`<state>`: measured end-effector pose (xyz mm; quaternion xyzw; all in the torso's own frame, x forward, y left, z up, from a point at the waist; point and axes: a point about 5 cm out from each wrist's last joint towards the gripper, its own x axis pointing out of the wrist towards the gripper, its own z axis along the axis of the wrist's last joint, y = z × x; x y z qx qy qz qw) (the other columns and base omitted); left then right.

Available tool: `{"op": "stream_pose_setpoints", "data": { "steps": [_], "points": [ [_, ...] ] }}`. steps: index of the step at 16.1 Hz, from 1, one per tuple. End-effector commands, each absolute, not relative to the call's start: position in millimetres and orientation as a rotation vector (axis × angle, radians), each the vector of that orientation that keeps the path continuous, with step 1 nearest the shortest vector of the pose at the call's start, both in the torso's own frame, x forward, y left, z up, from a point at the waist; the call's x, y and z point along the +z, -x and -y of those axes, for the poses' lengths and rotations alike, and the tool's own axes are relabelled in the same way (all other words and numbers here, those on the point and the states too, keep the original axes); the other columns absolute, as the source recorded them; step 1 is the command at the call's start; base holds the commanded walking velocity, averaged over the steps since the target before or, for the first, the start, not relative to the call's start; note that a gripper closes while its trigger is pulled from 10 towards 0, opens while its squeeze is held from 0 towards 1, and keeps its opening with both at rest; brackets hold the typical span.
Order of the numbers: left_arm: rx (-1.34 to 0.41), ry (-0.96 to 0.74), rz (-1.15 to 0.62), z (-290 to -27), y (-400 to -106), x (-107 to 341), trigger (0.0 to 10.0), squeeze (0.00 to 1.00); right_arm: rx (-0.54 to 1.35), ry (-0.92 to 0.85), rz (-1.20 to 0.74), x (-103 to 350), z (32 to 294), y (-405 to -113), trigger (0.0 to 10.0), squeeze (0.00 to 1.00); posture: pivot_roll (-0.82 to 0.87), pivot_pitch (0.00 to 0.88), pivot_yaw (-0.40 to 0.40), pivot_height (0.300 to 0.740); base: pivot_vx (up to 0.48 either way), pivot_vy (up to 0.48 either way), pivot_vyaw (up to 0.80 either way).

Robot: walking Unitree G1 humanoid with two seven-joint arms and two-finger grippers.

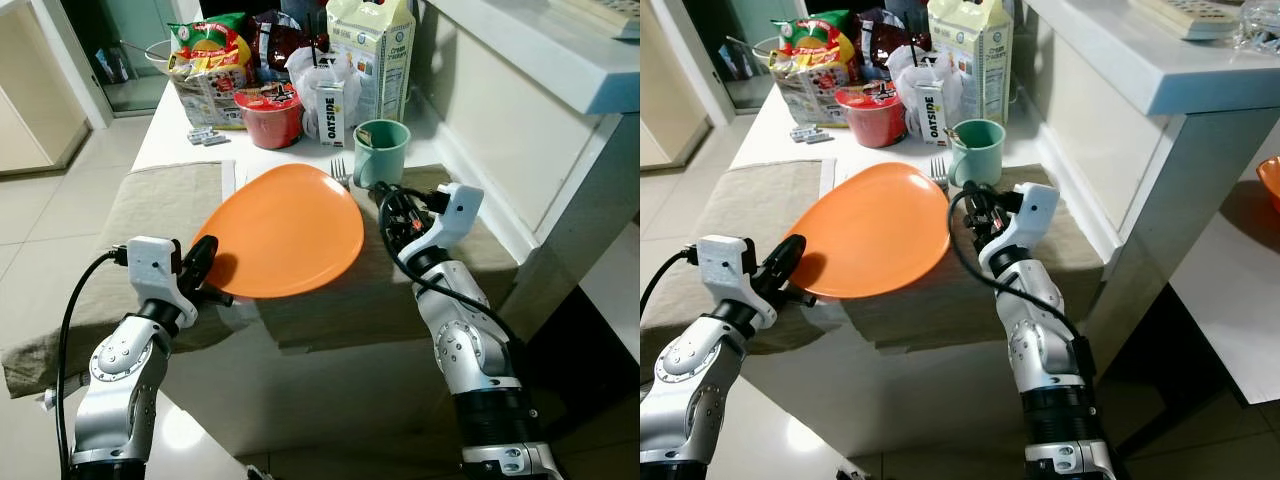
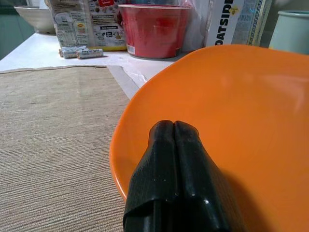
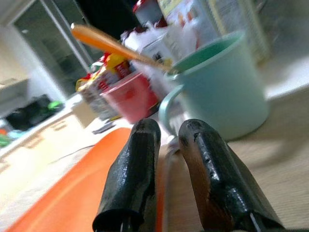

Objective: Setting the table

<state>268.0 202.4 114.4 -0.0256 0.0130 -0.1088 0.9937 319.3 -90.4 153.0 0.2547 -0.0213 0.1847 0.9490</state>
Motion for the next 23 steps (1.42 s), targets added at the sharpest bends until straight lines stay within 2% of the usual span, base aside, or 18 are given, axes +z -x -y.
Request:
{"op": "stream_pose_setpoints", "data": {
  "steps": [1,4,10,12,14,15,16,18,19,23],
  "points": [
    [-0.209,0.086,-0.170,-203,-258,83,10.0,0.00,0.441,-0.594,0.046,164,84,-319,10.0,0.00,-0.09,0.045,0.061,0.740,0.000,0.000,0.00],
    [-0.217,0.085,-0.159,-203,-259,83,10.0,0.00,0.555,-0.724,-0.003,171,72,-316,10.0,0.00,-0.09,0.044,0.060,0.740,0.000,0.000,0.00],
    [-0.214,0.077,-0.141,-205,-261,86,10.0,0.00,0.677,-0.764,-0.114,165,49,-310,10.0,0.00,-0.07,0.036,0.058,0.740,0.000,0.000,0.00],
    [-0.214,0.069,-0.136,-206,-261,88,10.0,0.00,0.657,-0.740,-0.124,162,50,-311,10.0,0.00,-0.07,0.035,0.058,0.740,0.000,0.000,0.00],
    [-0.213,0.067,-0.135,-207,-260,88,10.0,0.00,0.589,-0.630,-0.054,166,59,-315,10.0,0.00,-0.07,0.029,0.061,0.740,0.000,0.000,0.00],
    [-0.214,0.066,-0.135,-207,-260,87,10.0,0.00,0.535,-0.505,-0.017,167,65,-318,10.0,0.45,-0.07,0.027,0.061,0.740,0.000,0.000,0.00],
    [-0.215,0.064,-0.133,-207,-260,88,10.0,0.00,0.507,-0.403,0.012,167,69,-320,10.0,1.00,-0.07,0.027,0.061,0.740,0.000,0.000,0.00],
    [-0.216,0.061,-0.130,-207,-261,88,10.0,0.00,0.482,-0.295,0.034,164,73,-320,10.0,1.00,-0.07,0.020,0.058,0.740,0.000,0.000,0.00],
    [-0.218,0.059,-0.128,-207,-263,89,10.0,0.00,0.470,-0.186,0.070,163,75,-318,10.0,1.00,-0.07,0.015,0.058,0.740,0.000,0.000,0.00],
    [-0.223,0.053,-0.126,-207,-264,89,10.0,0.00,0.450,-0.148,0.069,155,77,-317,10.0,1.00,-0.07,0.009,0.060,0.740,0.000,0.000,0.00]
  ]
}}
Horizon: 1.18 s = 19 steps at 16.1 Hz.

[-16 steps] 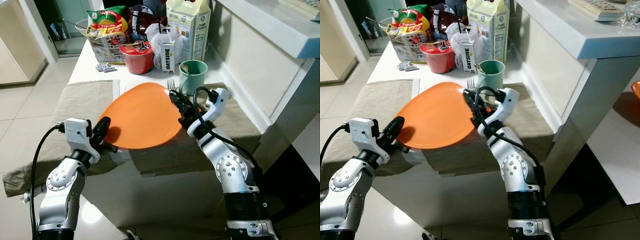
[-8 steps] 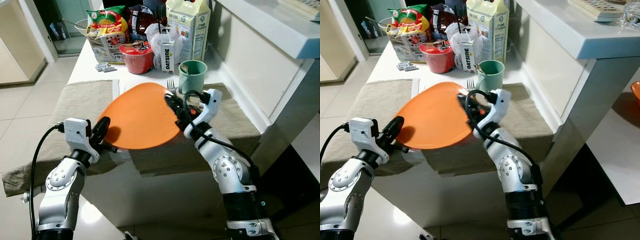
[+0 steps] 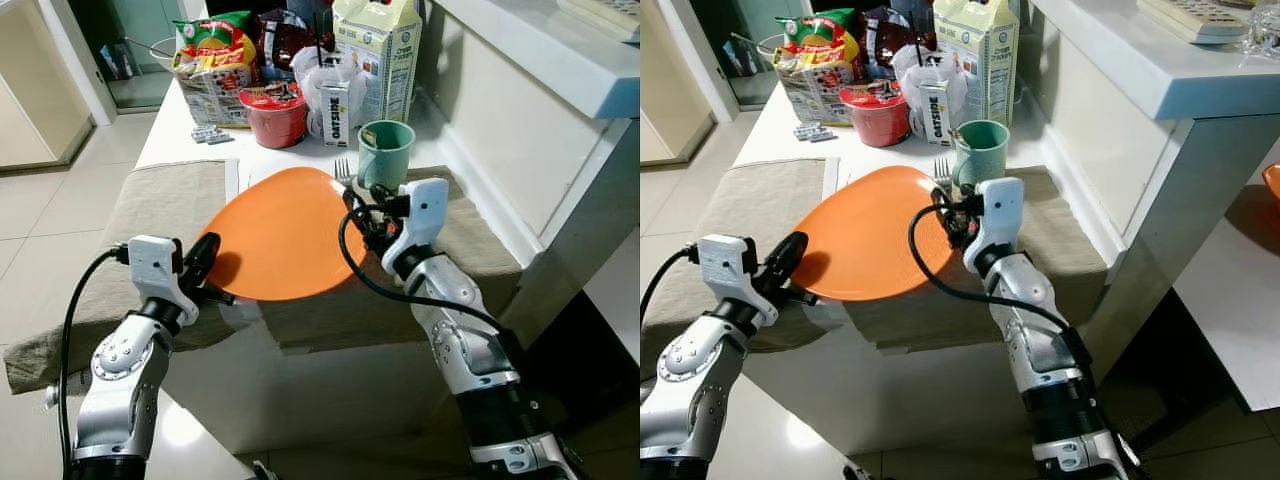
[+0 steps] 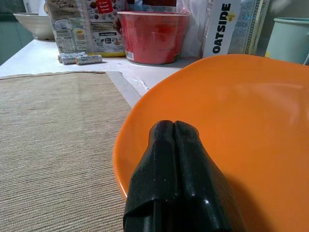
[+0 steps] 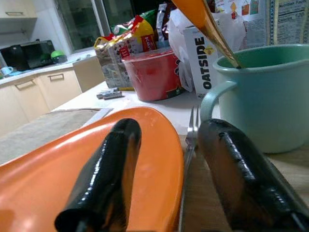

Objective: Setting the table

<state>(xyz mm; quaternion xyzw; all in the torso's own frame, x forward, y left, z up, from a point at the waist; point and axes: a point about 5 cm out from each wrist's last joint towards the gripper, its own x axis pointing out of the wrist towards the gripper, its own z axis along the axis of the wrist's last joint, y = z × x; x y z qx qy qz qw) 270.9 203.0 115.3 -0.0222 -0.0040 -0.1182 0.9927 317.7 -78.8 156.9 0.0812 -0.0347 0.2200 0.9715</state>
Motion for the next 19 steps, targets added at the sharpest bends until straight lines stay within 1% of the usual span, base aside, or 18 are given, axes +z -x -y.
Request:
{"op": "stream_pose_setpoints", "data": {
  "steps": [1,4,7,10,11,12,13,15,19],
  "points": [
    [-0.223,0.052,-0.126,-207,-264,89,10.0,0.00,0.447,-0.149,0.069,155,78,-317,10.0,1.00,-0.08,0.010,0.060,0.740,0.000,0.000,0.00],
    [-0.225,0.048,-0.125,-208,-265,89,10.0,0.00,0.441,-0.135,0.091,156,78,-316,10.0,1.00,-0.08,0.011,0.061,0.740,0.000,0.000,0.00],
    [-0.227,0.044,-0.127,-208,-265,89,10.0,0.00,0.435,-0.207,0.065,157,78,-316,10.0,1.00,-0.08,0.015,0.064,0.740,0.000,0.000,0.00],
    [-0.228,0.041,-0.127,-209,-266,90,10.0,0.00,0.432,-0.209,0.057,157,79,-316,10.0,1.00,-0.08,0.018,0.066,0.740,0.000,0.000,0.00],
    [-0.229,0.039,-0.127,-209,-266,90,10.0,0.00,0.417,-0.318,0.002,153,79,-318,10.0,0.00,-0.08,0.018,0.066,0.740,0.000,0.000,0.00],
    [-0.229,0.038,-0.128,-209,-266,89,10.0,0.00,0.418,-0.369,-0.015,153,78,-319,10.0,0.00,-0.08,0.018,0.066,0.740,0.000,0.000,0.00],
    [-0.229,0.037,-0.128,-210,-266,90,10.0,0.00,0.428,-0.472,-0.053,154,74,-319,10.0,0.00,-0.08,0.021,0.070,0.740,0.000,0.000,0.00],
    [-0.230,0.035,-0.129,-210,-266,90,10.0,0.00,0.450,-0.553,-0.086,154,69,-320,10.0,0.00,-0.08,0.022,0.071,0.740,0.000,0.000,0.00],
    [-0.229,0.033,-0.132,-211,-266,90,10.0,0.00,0.520,-0.634,-0.129,157,57,-318,10.0,0.00,-0.07,0.027,0.070,0.740,0.000,0.000,0.00]
  ]
}}
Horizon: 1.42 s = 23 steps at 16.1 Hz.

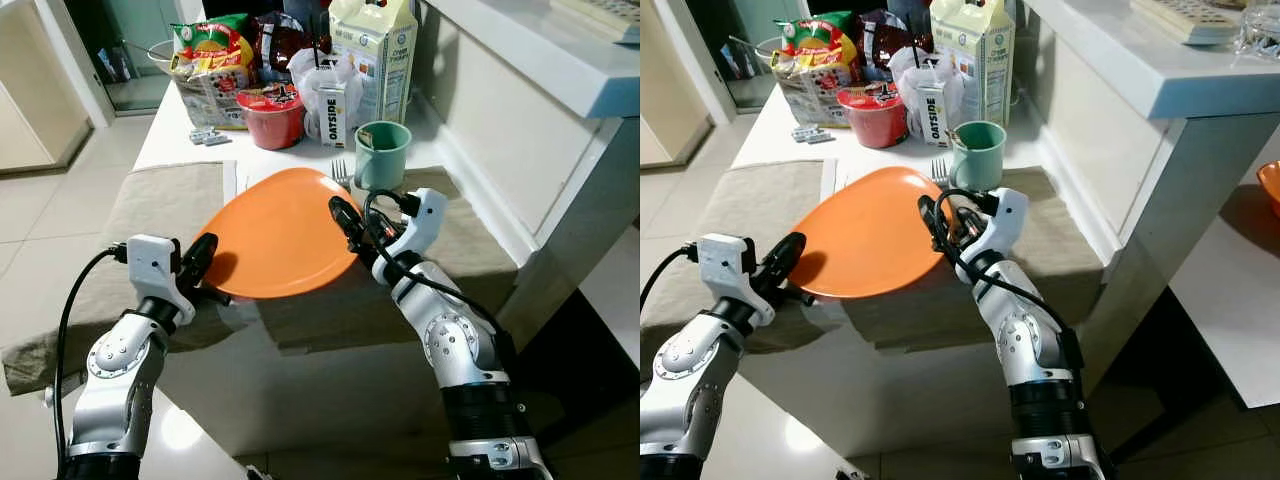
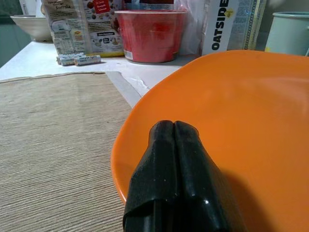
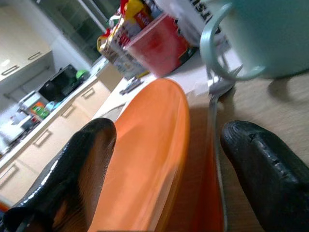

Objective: Setting the table

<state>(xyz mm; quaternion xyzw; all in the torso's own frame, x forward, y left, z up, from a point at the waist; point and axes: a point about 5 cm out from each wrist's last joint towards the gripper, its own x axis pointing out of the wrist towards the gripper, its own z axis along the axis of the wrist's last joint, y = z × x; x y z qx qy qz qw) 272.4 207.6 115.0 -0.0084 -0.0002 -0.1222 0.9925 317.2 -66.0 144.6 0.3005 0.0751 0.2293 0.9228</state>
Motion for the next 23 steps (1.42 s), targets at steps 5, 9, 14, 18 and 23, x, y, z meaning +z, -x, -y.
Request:
{"op": "stream_pose_setpoints", "data": {
  "steps": [5,9,14,18,23],
  "points": [
    [-0.234,0.032,-0.131,-210,-267,90,10.0,0.00,0.636,-0.718,-0.187,159,32,-313,10.0,0.00,-0.07,0.025,0.072,0.740,0.000,0.000,0.00],
    [-0.233,0.030,-0.130,-210,-267,91,10.0,0.00,0.606,-0.701,-0.175,158,33,-316,0.0,0.00,-0.07,0.026,0.072,0.740,0.000,0.000,0.00],
    [-0.240,0.020,-0.125,-210,-270,95,10.0,0.00,0.456,-0.584,-0.228,138,56,-322,0.0,0.00,-0.07,0.031,0.073,0.740,0.000,0.000,0.00],
    [-0.243,0.010,-0.121,-211,-273,99,10.0,0.00,0.431,-0.579,-0.229,134,61,-322,0.0,0.00,-0.07,0.027,0.078,0.740,0.000,0.000,0.00],
    [-0.254,0.004,-0.088,-210,-283,116,10.0,0.00,0.416,-0.616,-0.228,132,62,-322,0.0,0.00,-0.07,0.015,0.084,0.740,0.000,0.000,0.00]
  ]
}}
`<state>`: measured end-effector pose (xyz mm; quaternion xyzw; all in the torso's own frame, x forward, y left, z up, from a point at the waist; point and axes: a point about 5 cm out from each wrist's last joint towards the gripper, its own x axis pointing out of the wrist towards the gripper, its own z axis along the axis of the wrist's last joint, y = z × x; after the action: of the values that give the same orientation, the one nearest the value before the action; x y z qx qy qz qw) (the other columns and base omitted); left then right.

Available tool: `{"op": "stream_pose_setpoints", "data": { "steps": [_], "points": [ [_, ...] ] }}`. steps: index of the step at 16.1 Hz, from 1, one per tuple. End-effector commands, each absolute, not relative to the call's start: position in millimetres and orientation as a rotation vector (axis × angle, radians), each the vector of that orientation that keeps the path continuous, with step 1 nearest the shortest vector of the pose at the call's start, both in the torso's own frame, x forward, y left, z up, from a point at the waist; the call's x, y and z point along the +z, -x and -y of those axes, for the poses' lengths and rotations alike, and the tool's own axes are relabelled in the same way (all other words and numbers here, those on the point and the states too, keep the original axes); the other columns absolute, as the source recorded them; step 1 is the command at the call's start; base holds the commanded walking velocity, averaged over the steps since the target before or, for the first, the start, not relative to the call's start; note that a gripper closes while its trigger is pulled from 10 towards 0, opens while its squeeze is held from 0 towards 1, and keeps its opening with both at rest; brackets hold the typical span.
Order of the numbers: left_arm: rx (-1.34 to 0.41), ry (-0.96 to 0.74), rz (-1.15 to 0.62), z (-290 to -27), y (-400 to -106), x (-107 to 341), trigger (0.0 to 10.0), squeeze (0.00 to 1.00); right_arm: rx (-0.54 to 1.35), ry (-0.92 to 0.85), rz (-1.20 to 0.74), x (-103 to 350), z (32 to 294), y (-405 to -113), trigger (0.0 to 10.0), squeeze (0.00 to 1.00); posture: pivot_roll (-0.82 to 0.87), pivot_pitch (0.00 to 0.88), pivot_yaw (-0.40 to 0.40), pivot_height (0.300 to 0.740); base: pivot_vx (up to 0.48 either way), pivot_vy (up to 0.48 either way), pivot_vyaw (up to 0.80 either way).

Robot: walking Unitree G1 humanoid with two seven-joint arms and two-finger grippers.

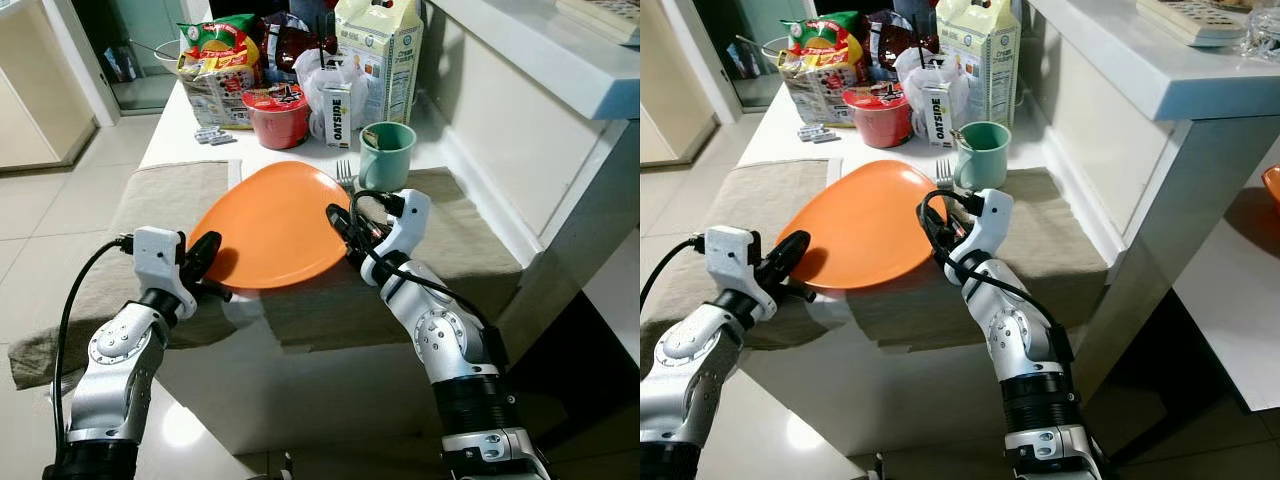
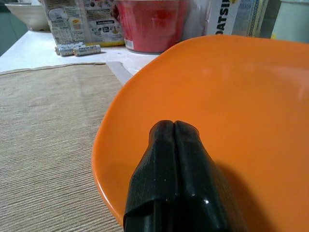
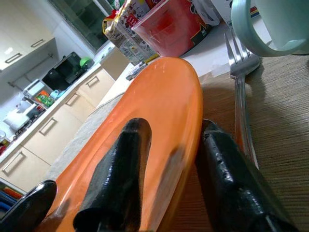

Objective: Setting the table

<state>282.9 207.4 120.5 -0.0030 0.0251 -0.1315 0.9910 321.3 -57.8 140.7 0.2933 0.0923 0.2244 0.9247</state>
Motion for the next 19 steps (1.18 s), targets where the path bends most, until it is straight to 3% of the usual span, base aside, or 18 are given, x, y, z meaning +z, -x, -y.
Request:
{"op": "stream_pose_setpoints", "data": {
  "steps": [1,12,15,18,19],
  "points": [
    [-0.250,0.019,-0.081,-211,-286,120,10.0,0.00,0.417,-0.603,-0.225,132,62,-322,0.0,0.00,-0.07,0.012,0.084,0.740,0.000,0.000,0.00],
    [-0.274,-0.009,-0.038,-198,-295,142,10.0,0.00,0.397,-0.574,-0.221,126,68,-319,0.0,0.00,-0.08,0.013,0.089,0.740,0.000,0.000,0.00],
    [-0.263,0.002,-0.035,-196,-296,146,10.0,0.00,0.397,-0.553,-0.213,125,68,-318,0.0,0.05,-0.08,0.019,0.092,0.740,0.000,0.000,0.00],
    [-0.170,0.055,-0.014,-198,-296,144,10.0,0.00,0.384,-0.098,0.055,142,76,-315,0.0,0.10,-0.08,0.021,0.095,0.740,0.000,0.000,0.00],
    [-0.145,0.059,-0.004,-198,-294,143,10.0,0.00,0.360,-0.073,0.099,146,79,-315,0.0,0.10,-0.08,0.021,0.095,0.740,0.000,0.000,0.00]
  ]
}}
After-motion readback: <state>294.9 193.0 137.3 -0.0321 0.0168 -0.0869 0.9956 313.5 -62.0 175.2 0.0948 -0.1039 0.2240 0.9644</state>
